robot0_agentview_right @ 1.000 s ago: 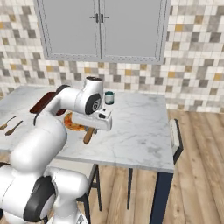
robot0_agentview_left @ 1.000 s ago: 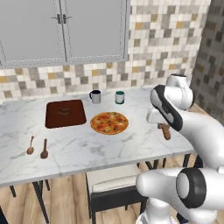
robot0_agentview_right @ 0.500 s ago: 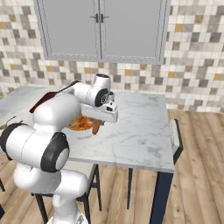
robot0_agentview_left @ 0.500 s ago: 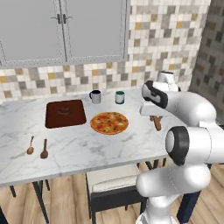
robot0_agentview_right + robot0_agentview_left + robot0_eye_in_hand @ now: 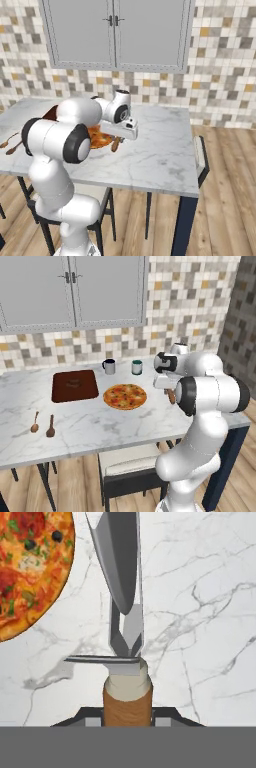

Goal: Take the pizza cutter from the drawer on the right and place it on the dining counter for cutting.

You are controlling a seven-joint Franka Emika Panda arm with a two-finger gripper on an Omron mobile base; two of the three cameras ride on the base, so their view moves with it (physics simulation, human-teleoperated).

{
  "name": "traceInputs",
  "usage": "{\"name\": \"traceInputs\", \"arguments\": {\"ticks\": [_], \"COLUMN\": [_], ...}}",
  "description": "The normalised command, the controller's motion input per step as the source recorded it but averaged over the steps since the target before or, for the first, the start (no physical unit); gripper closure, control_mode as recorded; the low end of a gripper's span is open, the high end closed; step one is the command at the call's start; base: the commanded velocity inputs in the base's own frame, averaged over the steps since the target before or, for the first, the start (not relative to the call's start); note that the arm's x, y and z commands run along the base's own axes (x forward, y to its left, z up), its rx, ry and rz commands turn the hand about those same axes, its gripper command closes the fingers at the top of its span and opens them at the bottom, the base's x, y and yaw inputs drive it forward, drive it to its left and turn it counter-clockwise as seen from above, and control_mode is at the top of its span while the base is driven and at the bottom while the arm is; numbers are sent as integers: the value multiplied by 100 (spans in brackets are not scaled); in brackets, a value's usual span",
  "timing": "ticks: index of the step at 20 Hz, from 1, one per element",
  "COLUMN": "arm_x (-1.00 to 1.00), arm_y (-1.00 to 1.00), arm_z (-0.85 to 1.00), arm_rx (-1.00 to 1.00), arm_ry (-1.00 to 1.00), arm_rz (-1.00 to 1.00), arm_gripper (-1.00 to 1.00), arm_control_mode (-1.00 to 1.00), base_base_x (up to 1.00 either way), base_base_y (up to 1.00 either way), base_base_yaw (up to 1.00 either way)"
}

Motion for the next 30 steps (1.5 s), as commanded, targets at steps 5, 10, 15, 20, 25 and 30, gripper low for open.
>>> {"name": "traceInputs", "arguments": {"ticks": [5,10,15,20,25,30], "arm_x": [39,19,22,30,35,23], "arm_y": [1,10,15,14,5,1], "arm_z": [-45,-26,-10,-23,-28,-14], "arm_rx": [0,0,0,0,0,0], "arm_ry": [0,0,0,0,0,0], "arm_rz": [0,0,0,0,0,0], "arm_gripper": [100,100,100,100,100,100], "arm_control_mode": [-100,-100,-100,-100,-100,-100], "base_base_x": [0,0,0,0,0,0], "base_base_y": [0,0,0,0,0,0], "base_base_yaw": [0,0,0,0,0,0]}}
